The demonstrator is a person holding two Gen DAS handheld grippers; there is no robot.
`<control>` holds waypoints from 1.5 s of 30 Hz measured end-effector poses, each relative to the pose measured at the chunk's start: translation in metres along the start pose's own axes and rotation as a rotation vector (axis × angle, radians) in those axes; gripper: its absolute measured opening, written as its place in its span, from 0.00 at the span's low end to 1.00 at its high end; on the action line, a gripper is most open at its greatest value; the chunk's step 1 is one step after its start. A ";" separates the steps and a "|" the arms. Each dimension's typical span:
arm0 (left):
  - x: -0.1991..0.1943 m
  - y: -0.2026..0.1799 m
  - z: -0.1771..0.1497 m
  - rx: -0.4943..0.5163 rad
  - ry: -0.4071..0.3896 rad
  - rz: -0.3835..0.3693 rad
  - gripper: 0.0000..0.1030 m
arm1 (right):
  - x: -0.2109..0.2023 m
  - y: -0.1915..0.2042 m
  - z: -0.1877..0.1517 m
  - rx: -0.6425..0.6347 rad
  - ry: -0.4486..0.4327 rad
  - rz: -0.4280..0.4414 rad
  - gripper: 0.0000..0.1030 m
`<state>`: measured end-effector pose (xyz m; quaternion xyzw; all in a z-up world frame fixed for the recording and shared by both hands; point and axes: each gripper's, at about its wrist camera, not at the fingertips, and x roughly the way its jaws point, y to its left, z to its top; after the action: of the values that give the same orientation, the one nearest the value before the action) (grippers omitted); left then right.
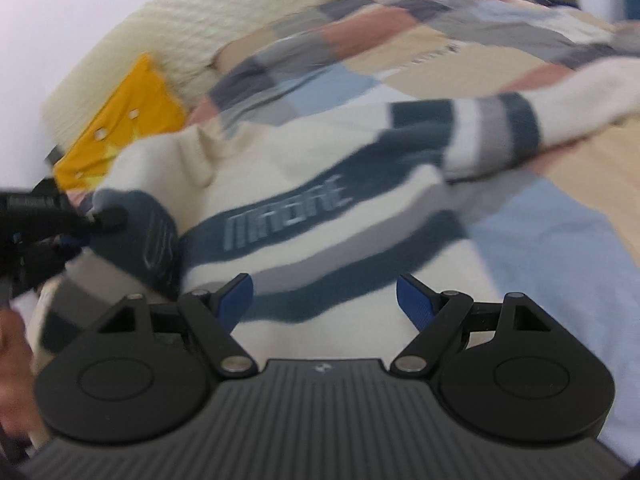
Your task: Fold large clothes
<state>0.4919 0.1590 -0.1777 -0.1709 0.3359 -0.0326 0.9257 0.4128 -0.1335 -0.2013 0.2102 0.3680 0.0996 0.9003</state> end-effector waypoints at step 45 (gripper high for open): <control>-0.117 0.142 -0.102 -0.794 0.033 -0.304 0.58 | 0.018 0.016 -0.022 -0.061 0.090 0.020 0.78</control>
<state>0.3296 0.2825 -0.2274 -0.5613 0.3080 -0.0395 0.7672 0.4098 -0.1066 -0.2190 0.1819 0.4025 0.1291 0.8878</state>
